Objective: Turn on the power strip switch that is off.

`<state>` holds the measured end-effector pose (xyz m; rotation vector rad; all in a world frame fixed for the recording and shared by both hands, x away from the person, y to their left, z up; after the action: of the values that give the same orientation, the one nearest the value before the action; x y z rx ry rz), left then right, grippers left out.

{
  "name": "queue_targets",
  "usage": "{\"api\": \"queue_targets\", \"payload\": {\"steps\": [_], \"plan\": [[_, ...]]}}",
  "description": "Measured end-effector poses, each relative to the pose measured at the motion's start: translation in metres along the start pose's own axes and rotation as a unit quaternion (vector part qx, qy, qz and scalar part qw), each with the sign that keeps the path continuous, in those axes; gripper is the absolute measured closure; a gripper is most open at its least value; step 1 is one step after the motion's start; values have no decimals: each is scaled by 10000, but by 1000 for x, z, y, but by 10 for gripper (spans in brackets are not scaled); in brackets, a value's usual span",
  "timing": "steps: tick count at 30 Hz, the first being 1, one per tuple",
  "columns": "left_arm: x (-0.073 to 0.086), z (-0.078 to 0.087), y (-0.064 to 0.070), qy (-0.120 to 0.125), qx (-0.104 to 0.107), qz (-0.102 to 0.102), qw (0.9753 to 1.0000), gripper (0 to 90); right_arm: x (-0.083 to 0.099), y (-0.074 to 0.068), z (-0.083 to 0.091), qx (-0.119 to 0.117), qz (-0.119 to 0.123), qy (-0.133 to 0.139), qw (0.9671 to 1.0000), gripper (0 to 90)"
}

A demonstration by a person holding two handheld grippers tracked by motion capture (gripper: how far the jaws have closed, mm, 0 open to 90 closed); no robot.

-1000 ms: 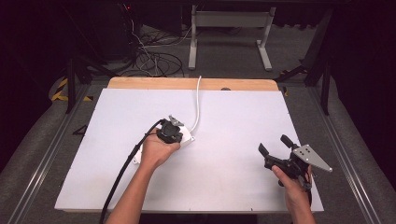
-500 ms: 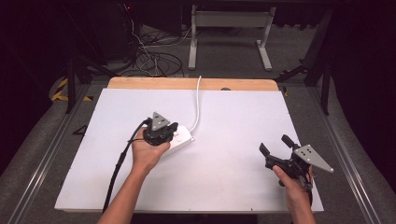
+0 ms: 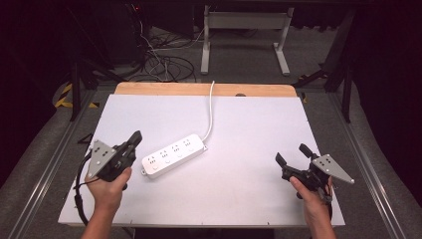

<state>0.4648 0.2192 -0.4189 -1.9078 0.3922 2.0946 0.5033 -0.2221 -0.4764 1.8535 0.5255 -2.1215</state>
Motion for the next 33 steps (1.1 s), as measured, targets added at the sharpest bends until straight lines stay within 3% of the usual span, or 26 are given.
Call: {"api": "queue_targets", "payload": {"steps": [2,4,8,16,19,20,21,22,23,24,25,26,29,33], "plan": [[5,4,-6,55,-71,-27,10000,900,1,-1,-1,-6,3,-16,10000,67],[3,8,-13,221,-269,-12,9994,899,-2,-4,-2,-52,23,16,10000,68],[-3,17,-20,457,-474,22,9978,899,-4,-8,-3,-115,63,50,9999,70],[0,19,-25,461,-577,19,9973,889,-4,-7,-2,-94,65,41,9999,70],[1,17,-25,515,-559,-5,9971,835,-3,-6,-2,-70,68,20,9999,70],[1,15,-25,557,-558,-10,9969,778,-3,-6,-3,-76,86,25,9999,70],[0,14,-26,623,-651,-6,9959,575,-3,-7,-3,-82,69,15,9999,70],[-1,11,-27,674,-736,10,9950,575,-3,-7,-3,-82,69,15,9999,70],[-1,9,-29,675,-809,-12,9944,454,-3,-7,-2,-90,79,20,9999,70],[-1,8,-30,741,-932,-81,9929,364,-3,-7,-2,-101,84,27,9999,70],[-2,8,-31,865,-1091,-170,9901,188,-3,-7,-2,-93,64,28,9999,70],[-3,7,-32,942,-1199,-225,9881,88,-3,-6,-1,-76,68,33,9999,70],[-2,5,-33,1057,-1255,-206,9862,44,-4,-5,-1,-70,52,48,10000,70],[5,2,-34,911,-1196,-56,9886,11,-4,-4,0,-64,63,49,9999,69]]}}
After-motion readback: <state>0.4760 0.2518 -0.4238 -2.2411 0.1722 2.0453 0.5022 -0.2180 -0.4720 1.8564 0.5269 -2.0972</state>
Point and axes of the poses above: each handheld gripper's, and its own axes: z roughly backward along the jaws, x roughly out of its underside, y roughly to its right, the point moved 10 cm from there along -z, roughly forward along the jaws
